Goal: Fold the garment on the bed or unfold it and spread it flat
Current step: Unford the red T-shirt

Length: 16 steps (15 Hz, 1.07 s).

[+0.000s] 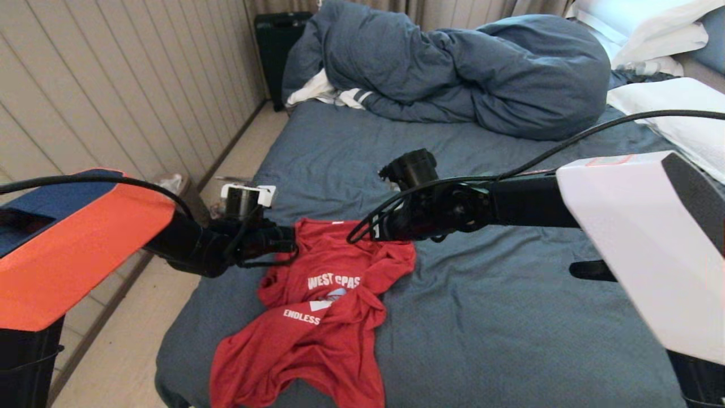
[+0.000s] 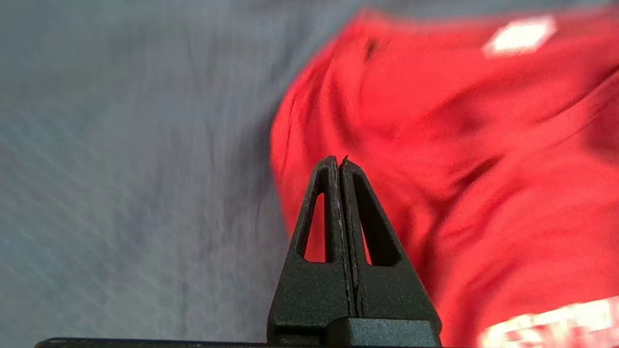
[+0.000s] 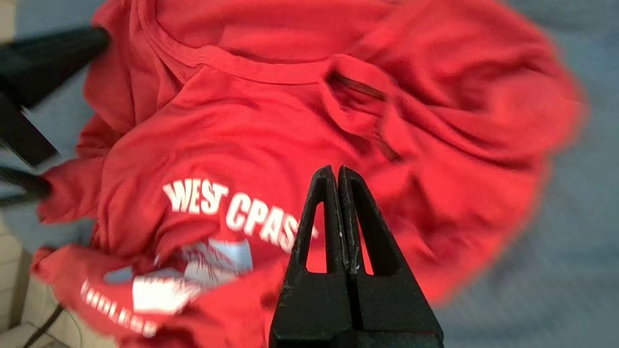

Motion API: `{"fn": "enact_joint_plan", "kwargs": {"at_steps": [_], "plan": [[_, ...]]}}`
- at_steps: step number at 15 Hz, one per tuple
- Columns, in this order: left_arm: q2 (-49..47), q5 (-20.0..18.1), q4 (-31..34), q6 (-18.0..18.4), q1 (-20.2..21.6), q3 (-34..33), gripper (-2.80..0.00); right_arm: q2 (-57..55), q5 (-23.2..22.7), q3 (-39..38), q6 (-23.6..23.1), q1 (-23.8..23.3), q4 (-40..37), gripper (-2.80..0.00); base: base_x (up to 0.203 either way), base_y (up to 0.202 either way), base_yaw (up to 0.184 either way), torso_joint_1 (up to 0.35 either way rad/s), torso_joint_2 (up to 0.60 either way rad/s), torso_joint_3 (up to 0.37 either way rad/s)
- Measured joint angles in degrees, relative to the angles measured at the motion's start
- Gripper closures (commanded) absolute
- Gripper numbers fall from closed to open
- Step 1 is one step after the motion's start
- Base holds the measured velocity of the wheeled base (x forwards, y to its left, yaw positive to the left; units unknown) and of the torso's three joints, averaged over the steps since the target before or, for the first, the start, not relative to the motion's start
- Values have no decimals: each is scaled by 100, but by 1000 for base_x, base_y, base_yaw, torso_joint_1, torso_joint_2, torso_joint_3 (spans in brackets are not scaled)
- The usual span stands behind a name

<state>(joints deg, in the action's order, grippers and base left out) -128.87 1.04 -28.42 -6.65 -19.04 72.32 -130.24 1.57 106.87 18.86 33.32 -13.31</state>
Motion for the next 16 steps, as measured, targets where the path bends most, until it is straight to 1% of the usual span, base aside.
{"fn": "enact_joint_plan", "kwargs": {"at_steps": [2,3,6,8,10,12,16], "plan": [[-96,1,-2,59,-6,-123,0,-359,-4,393,-81,104,-108,0,0,0,0,0,0,0],[-115,0,-13,98,-26,-203,0,-512,-4,470,-156,225,-128,0,0,0,0,0,0,0],[-126,-11,-27,103,-105,-364,0,-821,-1,537,-197,440,-151,0,0,0,0,0,0,0],[-180,-19,-30,99,-122,-328,0,-960,32,542,-198,515,-201,0,0,0,0,0,0,0],[-260,-9,-84,85,-117,-225,0,-1041,311,526,-190,527,-488,0,0,0,0,0,0,0],[-349,0,-218,77,-76,-53,0,-1045,546,381,-164,457,-863,0,0,0,0,0,0,0],[-499,3,-193,81,89,216,0,-701,597,-480,-185,171,-886,0,0,0,0,0,0,0]]}}
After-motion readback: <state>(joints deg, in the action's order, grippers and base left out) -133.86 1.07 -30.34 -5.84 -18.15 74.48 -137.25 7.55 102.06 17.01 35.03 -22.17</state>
